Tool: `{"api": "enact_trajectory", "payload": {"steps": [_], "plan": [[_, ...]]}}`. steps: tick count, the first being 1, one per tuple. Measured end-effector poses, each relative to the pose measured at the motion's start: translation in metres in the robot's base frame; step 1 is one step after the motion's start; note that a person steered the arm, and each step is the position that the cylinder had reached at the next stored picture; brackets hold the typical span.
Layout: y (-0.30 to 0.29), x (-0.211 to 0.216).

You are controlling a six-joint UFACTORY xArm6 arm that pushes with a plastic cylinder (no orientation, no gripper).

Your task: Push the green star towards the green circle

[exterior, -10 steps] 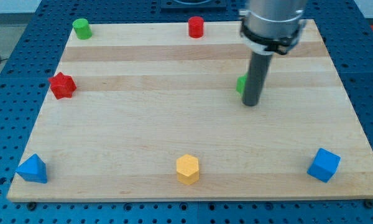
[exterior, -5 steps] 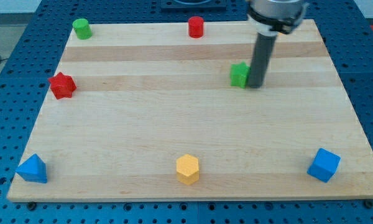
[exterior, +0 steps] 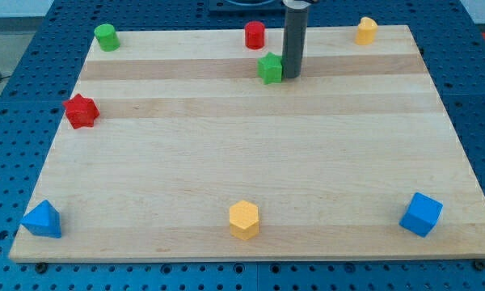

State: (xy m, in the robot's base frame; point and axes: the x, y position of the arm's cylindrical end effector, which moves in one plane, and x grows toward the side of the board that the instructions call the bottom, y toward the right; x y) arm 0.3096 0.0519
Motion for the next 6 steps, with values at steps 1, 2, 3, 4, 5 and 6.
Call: {"api": "enact_trajectory", "payload": {"steps": [1, 2, 3, 4, 5, 6], "plan": [[-0.036, -0.003], [-0.068, -0.010], [-0.115, -0.012], [-0.155, -0.012], [-0.191, -0.004], [-0.217, 0.011]]}}
